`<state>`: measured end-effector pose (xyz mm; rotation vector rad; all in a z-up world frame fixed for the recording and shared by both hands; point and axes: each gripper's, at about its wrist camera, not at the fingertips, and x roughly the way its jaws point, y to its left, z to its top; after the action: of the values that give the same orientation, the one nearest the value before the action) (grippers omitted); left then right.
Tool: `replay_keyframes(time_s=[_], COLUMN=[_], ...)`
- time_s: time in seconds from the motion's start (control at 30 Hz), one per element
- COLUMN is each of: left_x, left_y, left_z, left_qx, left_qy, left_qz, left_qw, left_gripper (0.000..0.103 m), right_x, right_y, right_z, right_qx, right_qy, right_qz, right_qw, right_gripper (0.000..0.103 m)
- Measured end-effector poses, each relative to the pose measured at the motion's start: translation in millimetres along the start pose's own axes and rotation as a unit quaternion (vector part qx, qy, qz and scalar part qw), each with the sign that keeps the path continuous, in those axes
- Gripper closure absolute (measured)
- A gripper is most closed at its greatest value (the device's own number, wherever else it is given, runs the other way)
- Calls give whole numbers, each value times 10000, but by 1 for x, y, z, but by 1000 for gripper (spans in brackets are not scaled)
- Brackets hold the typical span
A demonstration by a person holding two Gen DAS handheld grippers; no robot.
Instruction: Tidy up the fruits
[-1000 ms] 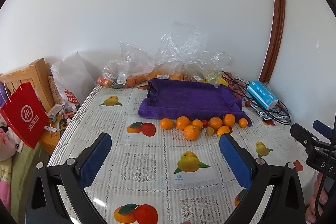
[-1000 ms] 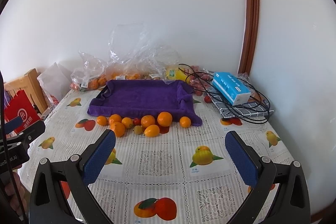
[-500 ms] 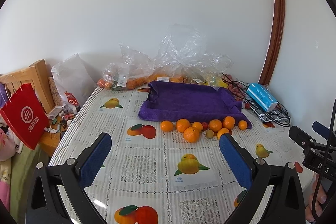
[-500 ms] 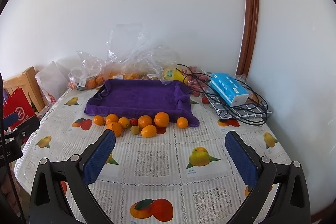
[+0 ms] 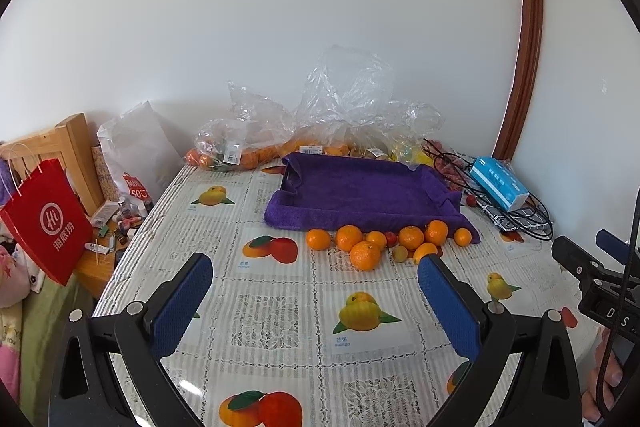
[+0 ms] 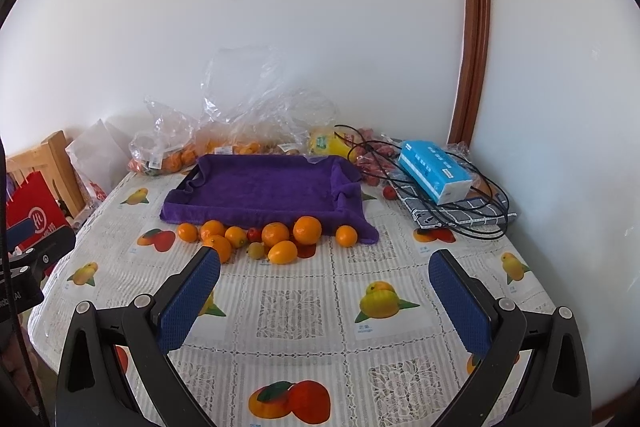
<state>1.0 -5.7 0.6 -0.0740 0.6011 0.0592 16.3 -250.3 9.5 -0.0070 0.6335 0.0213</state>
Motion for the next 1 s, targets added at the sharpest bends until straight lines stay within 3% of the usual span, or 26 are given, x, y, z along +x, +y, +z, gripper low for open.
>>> replay_keyframes(time_s=[0.7,1.0], left_x=[-1,24], left_y=[0,3], left_z=[-2,8], left_qx=[14,60], left_qy=[25,138], left_qz=[-39,-71], left_qw=[10000,9999], left_gripper=[0,0], right_x=[3,27], right_y=[1,-2], right_z=[1,0], right_qx=[-133,-92], right_qy=[-28,140], right_qz=[-126,-337], right_qw=[9998,9993], right_gripper=[0,0])
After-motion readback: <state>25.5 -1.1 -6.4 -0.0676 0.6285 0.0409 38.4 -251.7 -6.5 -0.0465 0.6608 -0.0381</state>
